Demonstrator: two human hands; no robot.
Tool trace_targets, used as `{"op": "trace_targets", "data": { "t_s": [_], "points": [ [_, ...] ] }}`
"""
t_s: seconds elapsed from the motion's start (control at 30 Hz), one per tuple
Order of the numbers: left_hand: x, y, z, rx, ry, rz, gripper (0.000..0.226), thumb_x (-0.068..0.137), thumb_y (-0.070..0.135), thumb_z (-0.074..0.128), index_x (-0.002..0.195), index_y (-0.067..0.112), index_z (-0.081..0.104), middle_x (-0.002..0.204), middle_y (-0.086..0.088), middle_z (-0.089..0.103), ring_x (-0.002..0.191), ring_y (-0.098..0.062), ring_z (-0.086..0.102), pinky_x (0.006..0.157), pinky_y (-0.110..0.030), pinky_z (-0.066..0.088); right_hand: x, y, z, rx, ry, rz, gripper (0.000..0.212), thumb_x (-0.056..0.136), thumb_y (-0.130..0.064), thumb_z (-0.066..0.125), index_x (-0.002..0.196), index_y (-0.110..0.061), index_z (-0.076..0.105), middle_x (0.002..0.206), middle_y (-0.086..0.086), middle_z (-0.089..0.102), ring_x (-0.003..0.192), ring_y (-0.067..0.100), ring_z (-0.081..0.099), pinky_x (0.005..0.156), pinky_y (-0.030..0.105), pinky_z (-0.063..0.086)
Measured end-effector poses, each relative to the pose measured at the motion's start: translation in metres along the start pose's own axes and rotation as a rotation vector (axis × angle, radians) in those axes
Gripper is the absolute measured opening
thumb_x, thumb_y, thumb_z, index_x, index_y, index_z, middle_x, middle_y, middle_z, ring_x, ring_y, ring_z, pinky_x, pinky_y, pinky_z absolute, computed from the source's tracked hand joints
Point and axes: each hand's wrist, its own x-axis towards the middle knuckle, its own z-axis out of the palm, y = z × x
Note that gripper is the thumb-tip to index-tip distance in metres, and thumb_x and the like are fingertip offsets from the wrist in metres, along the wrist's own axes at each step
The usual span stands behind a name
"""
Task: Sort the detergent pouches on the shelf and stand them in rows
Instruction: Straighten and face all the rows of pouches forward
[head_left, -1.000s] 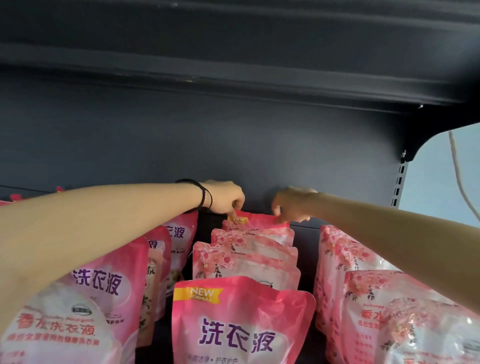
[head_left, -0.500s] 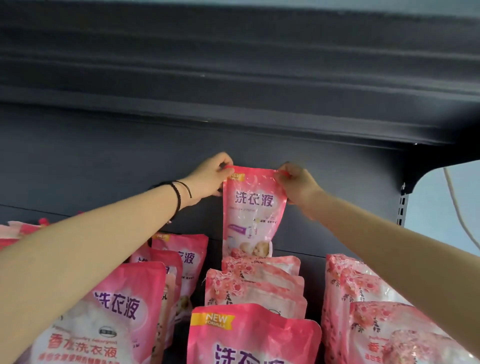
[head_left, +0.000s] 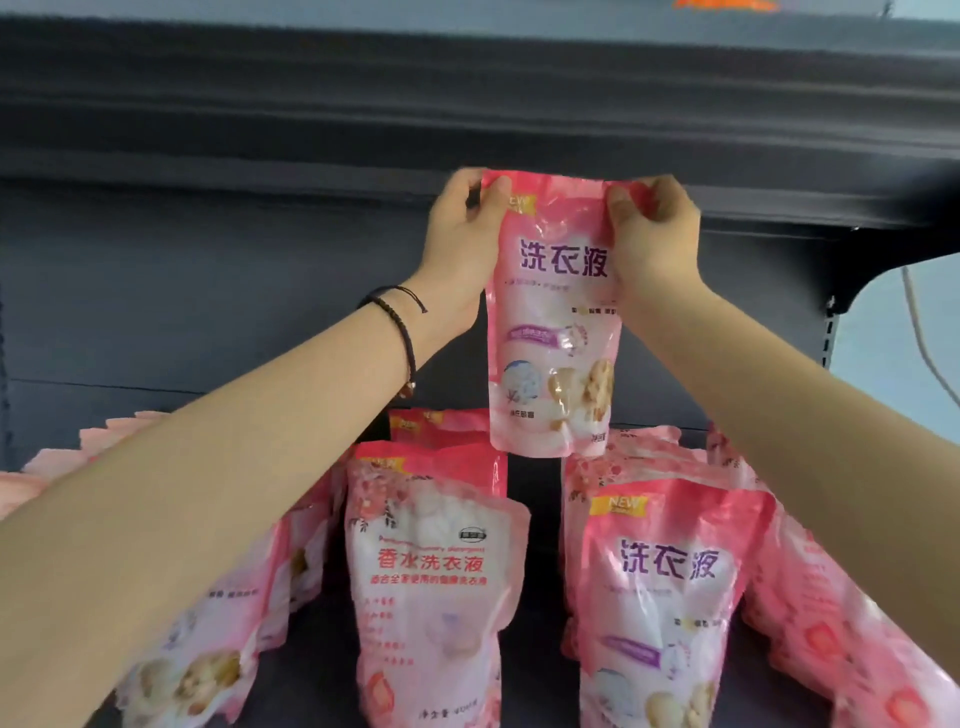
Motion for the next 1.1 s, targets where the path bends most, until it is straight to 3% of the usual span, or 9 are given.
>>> {"op": "trace_targets", "data": {
  "t_s": [0.07, 0.17, 0.37, 0.5, 0.6, 0.83, 0.97, 1.1],
  "points": [
    [-0.008, 0.015, -0.006, -0.065, -0.026, -0.038, 0.017, 0.1, 0.02, 0.047, 0.099, 0.008, 0.059, 0.09, -0.005, 0.065, 0.081, -0.016, 0.063, 0.084, -0.035, 0.055, -0.013, -0.019, -0.006, -0.038, 0.012, -0.036, 0.02, 0.094, -0.017, 0.055, 0.076, -0.025, 0.051, 0.095, 0.006, 0.063, 0.09, 0.027, 0.063, 0.087, 0.048, 0.054],
    [-0.022, 0.035, -0.013, -0.105, -0.038, -0.087, 0.026, 0.1, 0.023, 0.049, 0.09, 0.002, 0.061, 0.082, -0.01, 0.062, 0.078, -0.022, 0.06, 0.079, -0.036, 0.052, -0.034, -0.042, -0.017, -0.063, 0.006, -0.098, 0.014, 0.092, -0.018, 0.058, 0.08, -0.024, 0.056, 0.101, 0.01, 0.068, 0.098, 0.029, 0.067, 0.086, 0.048, 0.055],
    [-0.062, 0.069, -0.014, -0.166, -0.026, -0.1, 0.023, 0.1, 0.024, 0.049, 0.1, 0.003, 0.057, 0.095, -0.02, 0.055, 0.085, -0.028, 0.055, 0.085, -0.045, 0.051, -0.071, -0.08, -0.035, -0.009, -0.022, -0.127, 0.017, 0.094, -0.016, 0.059, 0.077, -0.021, 0.057, 0.086, 0.004, 0.065, 0.084, 0.022, 0.067, 0.079, 0.043, 0.059],
    [-0.093, 0.081, -0.021, -0.135, -0.031, -0.078, 0.027, 0.1, 0.029, 0.047, 0.102, 0.004, 0.058, 0.093, -0.016, 0.055, 0.082, -0.025, 0.053, 0.075, -0.038, 0.048, -0.098, -0.089, -0.044, 0.035, -0.054, -0.081, 0.015, 0.094, -0.016, 0.059, 0.079, -0.018, 0.058, 0.086, 0.006, 0.063, 0.082, 0.022, 0.065, 0.078, 0.046, 0.059],
    [-0.117, 0.077, -0.031, -0.105, -0.013, -0.096, 0.042, 0.1, 0.032, 0.047, 0.108, -0.007, 0.057, 0.095, -0.016, 0.057, 0.084, -0.026, 0.054, 0.076, -0.039, 0.048, -0.124, -0.083, -0.046, 0.064, -0.049, -0.047, 0.016, 0.093, -0.019, 0.059, 0.078, -0.02, 0.057, 0.086, 0.006, 0.063, 0.081, 0.022, 0.063, 0.079, 0.048, 0.058],
    [-0.173, 0.043, -0.068, 0.002, 0.047, -0.081, 0.047, 0.099, 0.034, 0.05, 0.1, -0.013, 0.052, 0.093, -0.012, 0.054, 0.085, -0.024, 0.047, 0.076, -0.042, 0.041, -0.2, -0.037, -0.036, 0.081, 0.016, -0.052, 0.019, 0.093, -0.021, 0.059, 0.075, -0.025, 0.054, 0.072, -0.009, 0.055, 0.069, 0.008, 0.051, 0.069, 0.033, 0.05],
    [-0.194, 0.013, -0.084, 0.045, 0.07, -0.104, 0.043, 0.098, 0.035, 0.05, 0.093, -0.007, 0.053, 0.086, -0.007, 0.05, 0.08, -0.021, 0.043, 0.074, -0.033, 0.042, -0.228, -0.005, -0.025, 0.111, 0.044, -0.019, 0.02, 0.094, -0.016, 0.059, 0.076, -0.022, 0.054, 0.066, -0.016, 0.053, 0.061, -0.001, 0.047, 0.061, 0.017, 0.044],
    [-0.209, -0.011, -0.097, 0.082, 0.078, -0.144, 0.026, 0.098, 0.034, 0.049, 0.081, 0.02, 0.063, 0.078, 0.001, 0.056, 0.076, -0.01, 0.052, 0.07, -0.013, 0.046, -0.246, 0.021, -0.016, 0.1, 0.03, -0.018, 0.014, 0.095, -0.013, 0.058, 0.082, -0.018, 0.056, 0.073, -0.01, 0.056, 0.066, -0.001, 0.049, 0.063, 0.013, 0.043]
  ]
}}
